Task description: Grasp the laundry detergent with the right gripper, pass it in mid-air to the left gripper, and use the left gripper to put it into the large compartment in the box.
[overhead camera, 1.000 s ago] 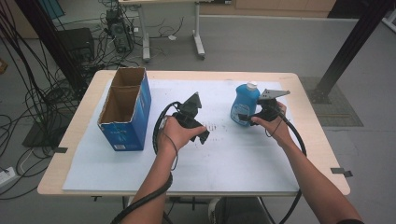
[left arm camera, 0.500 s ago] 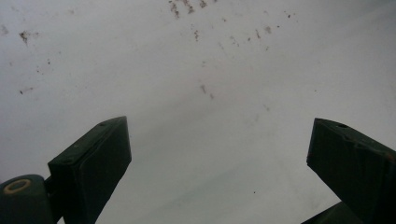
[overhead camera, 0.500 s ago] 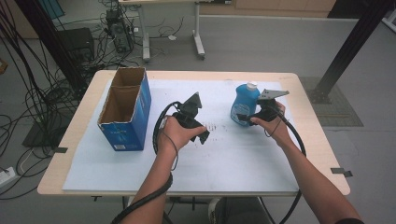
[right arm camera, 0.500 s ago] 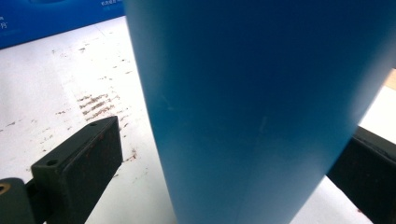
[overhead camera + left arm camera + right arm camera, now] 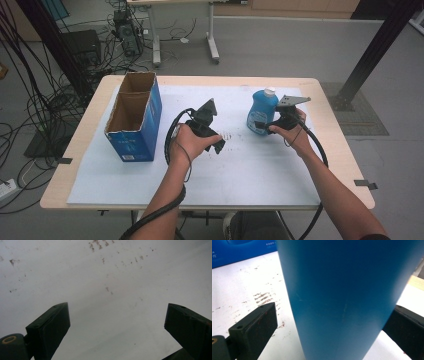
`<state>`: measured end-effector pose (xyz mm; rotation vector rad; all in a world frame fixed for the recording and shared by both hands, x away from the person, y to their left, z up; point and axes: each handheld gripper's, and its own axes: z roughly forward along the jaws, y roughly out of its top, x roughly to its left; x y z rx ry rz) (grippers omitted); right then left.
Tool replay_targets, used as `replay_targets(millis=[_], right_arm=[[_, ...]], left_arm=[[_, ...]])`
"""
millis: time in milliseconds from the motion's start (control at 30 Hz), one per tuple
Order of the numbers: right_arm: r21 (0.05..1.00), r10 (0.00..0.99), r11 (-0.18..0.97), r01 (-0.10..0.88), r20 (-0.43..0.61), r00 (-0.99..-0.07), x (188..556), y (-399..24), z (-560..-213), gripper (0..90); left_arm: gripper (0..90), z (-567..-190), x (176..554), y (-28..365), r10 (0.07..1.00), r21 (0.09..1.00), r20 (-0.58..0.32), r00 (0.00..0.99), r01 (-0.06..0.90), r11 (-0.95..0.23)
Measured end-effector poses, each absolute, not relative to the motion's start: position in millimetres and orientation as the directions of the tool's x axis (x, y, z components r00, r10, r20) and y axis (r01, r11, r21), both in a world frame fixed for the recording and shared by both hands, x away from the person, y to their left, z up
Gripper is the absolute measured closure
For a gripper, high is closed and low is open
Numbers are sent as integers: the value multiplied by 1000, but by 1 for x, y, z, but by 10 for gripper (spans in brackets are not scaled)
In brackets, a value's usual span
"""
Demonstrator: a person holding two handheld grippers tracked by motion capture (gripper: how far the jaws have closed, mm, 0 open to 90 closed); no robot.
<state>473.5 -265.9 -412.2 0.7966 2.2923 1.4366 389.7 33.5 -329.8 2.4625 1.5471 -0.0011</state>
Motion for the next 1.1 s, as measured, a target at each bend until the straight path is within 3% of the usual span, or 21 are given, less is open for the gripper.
replay_targets(millis=[1100], right_arm=[[899, 605, 349, 266, 0, -796, 472, -264, -409, 13]], left_arm=[[68, -328, 389, 35, 890, 201, -119, 440, 889, -413]])
